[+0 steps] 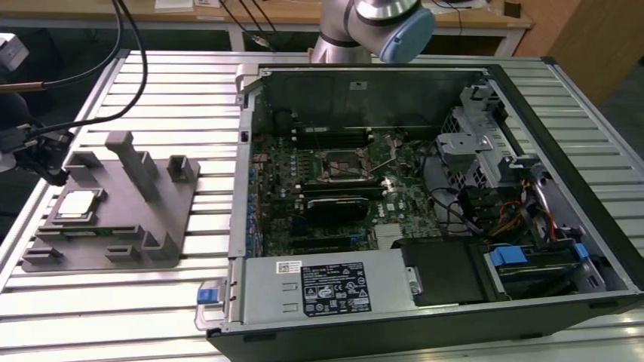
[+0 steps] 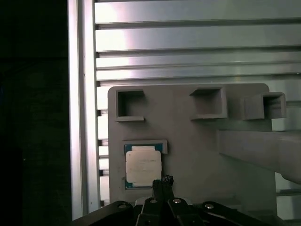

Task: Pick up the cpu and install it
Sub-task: 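Pick up the cpu and move it towards the insertion slot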

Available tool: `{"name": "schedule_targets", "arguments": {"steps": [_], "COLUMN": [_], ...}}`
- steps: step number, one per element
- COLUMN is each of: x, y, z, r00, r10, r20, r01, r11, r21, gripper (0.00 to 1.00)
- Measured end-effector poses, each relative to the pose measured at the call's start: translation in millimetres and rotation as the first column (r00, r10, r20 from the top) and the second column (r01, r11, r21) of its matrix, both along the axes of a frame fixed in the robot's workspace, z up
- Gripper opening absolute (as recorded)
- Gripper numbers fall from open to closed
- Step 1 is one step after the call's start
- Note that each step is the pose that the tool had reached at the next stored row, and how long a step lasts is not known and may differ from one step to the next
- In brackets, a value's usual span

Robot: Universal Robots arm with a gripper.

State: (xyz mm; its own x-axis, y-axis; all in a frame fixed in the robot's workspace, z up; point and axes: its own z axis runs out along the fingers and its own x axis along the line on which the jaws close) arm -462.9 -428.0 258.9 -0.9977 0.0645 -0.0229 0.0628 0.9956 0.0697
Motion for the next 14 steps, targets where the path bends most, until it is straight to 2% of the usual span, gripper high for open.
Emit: {"name": "schedule_targets", "arguments": {"steps": [14], "x": [-4.2], "y": [0.0], "z": [-9.8], "r00": [1.0000], "r10": [0.000], "r20": [0.0001], "r01": [0.000], "r11": [1.0000], "r21": [0.0000], "gripper": [0.11]}}
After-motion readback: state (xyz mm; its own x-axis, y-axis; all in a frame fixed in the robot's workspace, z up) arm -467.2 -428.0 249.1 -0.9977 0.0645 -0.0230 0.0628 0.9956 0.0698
